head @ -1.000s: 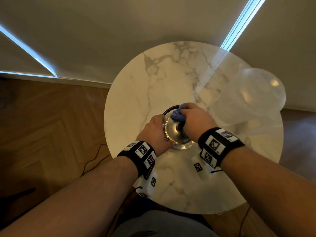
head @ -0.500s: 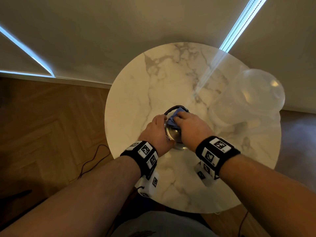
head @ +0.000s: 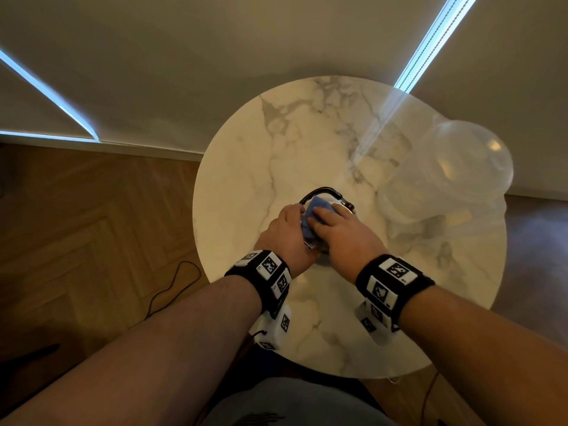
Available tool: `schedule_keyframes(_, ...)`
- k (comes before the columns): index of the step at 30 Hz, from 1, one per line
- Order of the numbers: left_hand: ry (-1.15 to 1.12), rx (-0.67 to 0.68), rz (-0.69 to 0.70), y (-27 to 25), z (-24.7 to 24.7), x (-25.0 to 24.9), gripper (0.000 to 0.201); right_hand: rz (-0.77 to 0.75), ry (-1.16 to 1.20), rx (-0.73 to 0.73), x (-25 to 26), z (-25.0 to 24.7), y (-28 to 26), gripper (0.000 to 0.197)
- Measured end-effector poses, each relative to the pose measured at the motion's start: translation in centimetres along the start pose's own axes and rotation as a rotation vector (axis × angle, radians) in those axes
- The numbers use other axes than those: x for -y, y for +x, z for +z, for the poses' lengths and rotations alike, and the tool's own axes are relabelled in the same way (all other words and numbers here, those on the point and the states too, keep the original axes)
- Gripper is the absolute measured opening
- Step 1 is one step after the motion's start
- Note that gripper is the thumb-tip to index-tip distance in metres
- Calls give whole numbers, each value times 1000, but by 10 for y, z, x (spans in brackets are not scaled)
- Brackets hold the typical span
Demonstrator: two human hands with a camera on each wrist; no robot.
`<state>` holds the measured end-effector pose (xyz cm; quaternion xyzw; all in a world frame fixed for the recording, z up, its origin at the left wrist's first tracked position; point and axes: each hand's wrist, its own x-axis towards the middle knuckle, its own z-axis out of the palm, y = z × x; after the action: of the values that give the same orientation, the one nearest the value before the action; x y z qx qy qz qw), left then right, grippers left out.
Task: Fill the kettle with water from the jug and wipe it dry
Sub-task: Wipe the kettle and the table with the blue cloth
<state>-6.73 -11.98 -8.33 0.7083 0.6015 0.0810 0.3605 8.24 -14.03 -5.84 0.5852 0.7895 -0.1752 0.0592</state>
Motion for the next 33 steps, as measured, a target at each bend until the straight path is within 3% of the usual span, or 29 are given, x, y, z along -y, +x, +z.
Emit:
schedule_keyframes(3,22,0,2,0,0,1,74,-173,-118,-47,-14,6,-17,49)
schedule_keyframes(5,47,0,7,1,-1,1,71,-183,-159,-44,-21,12,-24,54)
schedule_keyframes(11,67,10,-13,2,-3,-1,57,97,-66,3,25,9,-30,75)
schedule_keyframes(17,148,8,47,0,-5,1,64,75,-57,-5,-5,42,-66,81)
schedule_keyframes(23,165,35,52,0,-6,1,71,333,155,16,6,40,-65,88)
schedule_keyframes(27,203,57,34,2,-5,-2,74,312,148,43,11,45,-72,96)
schedule_keyframes(30,212,67,23,4,-4,-2,73,335,195,55,-3,45,-76,90)
schedule_keyframes(33,201,94,6,6,-6,-5,70,375,258,-15,-18,37,-48,84)
